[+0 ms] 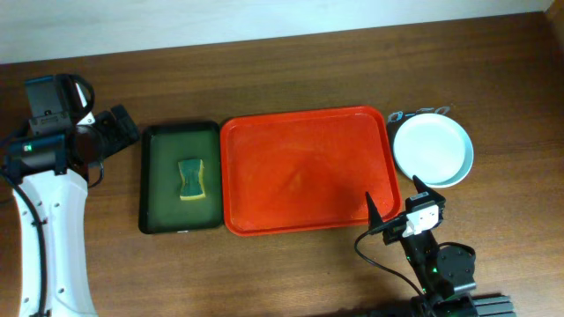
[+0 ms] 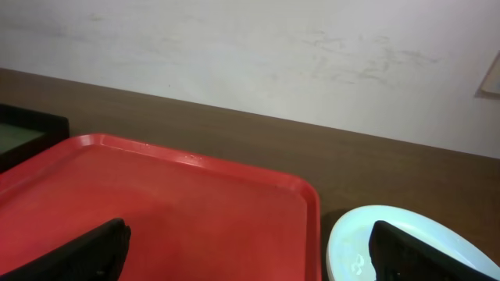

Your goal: Clean dirty plates on tray and stack at the side

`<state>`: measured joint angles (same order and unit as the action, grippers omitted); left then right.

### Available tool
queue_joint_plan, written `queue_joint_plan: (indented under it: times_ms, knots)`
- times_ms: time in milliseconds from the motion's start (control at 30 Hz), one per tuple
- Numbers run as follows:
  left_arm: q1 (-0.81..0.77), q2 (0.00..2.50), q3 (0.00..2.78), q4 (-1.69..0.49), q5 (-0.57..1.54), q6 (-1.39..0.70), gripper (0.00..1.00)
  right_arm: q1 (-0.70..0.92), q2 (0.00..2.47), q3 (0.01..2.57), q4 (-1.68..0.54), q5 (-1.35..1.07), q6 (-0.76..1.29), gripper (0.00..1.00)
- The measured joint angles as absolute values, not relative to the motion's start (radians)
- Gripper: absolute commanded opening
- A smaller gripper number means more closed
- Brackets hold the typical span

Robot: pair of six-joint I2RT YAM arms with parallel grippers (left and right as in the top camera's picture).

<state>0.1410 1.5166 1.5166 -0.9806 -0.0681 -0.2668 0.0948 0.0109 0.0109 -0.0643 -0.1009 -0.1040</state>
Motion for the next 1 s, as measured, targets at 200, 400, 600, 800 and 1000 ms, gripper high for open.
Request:
queue_joint_plan:
  times_ms: [200, 400, 600, 800, 1000]
  knots:
    - [0.141, 1.505, 1.516, -0.982, -0.068, -0.267, 0.99, 0.095, 0.011, 0.011, -0.064, -0.101, -0.104, 0.98]
    - [0.14, 1.215, 1.515, -0.982, -0.068, -0.267, 0.99, 0.095, 0.011, 0.011, -0.064, -0.101, -0.104, 0.98]
    - [0.038, 0.813, 1.51, -0.984, -0.117, -0.265, 0.99, 0.095, 0.011, 0.011, -0.064, -0.101, -0.104, 0.98]
    - [-0.04, 0.492, 1.258, -0.937, -0.147, -0.266, 0.99, 0.094, 0.01, 0.011, -0.065, -0.101, -0.104, 0.98]
    - [-0.044, 0.181, 0.852, -0.643, -0.15, -0.265, 0.99, 0.094, 0.01, 0.011, -0.065, -0.101, -0.104, 0.98]
